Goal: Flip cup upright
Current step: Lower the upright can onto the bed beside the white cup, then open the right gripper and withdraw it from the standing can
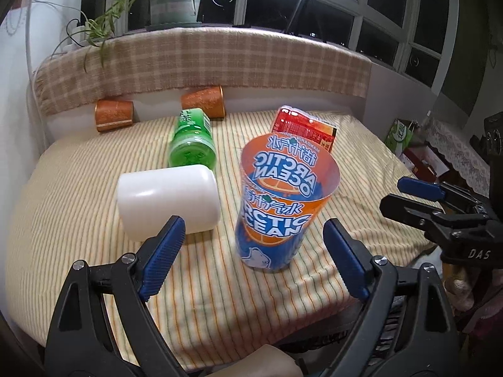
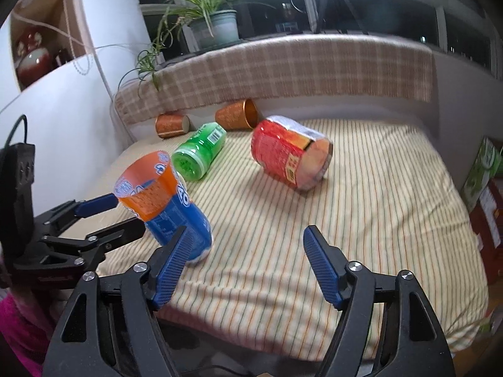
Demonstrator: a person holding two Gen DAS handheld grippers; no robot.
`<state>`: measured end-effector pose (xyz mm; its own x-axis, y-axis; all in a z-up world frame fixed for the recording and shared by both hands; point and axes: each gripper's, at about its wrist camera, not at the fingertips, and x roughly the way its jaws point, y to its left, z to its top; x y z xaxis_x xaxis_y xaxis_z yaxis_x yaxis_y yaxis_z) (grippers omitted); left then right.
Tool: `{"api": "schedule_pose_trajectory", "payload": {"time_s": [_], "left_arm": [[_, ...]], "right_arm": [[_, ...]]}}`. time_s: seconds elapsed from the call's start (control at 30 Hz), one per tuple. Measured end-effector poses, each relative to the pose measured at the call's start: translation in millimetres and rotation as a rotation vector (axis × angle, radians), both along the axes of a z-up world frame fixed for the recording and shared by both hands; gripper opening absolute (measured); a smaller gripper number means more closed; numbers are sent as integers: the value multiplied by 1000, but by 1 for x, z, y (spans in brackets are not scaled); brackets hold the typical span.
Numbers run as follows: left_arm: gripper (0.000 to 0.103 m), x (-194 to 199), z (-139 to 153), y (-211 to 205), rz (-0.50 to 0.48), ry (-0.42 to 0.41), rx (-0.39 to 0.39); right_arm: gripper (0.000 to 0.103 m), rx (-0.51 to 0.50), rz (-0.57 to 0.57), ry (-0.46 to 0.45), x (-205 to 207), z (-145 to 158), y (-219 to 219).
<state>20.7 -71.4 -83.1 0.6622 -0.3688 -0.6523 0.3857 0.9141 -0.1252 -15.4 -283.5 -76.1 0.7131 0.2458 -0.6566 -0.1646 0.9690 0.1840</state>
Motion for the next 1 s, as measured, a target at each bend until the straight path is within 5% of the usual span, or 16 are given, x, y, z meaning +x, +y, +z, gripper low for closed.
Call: {"api": "schedule_pose_trajectory", "payload": {"time_s": [0.27,0.67,1.0], "left_arm": [[92,-16,16,14,44,-81,2],[92,-35,44,46,255,-301,25],[92,-36,46,51,263,-324,48]], "right_arm": [[80,-64,-35,-85,2,8,19],[81,-108,-119,-169,-3,14,37],[81,-147,-164,-229,-12,25,39]]}}
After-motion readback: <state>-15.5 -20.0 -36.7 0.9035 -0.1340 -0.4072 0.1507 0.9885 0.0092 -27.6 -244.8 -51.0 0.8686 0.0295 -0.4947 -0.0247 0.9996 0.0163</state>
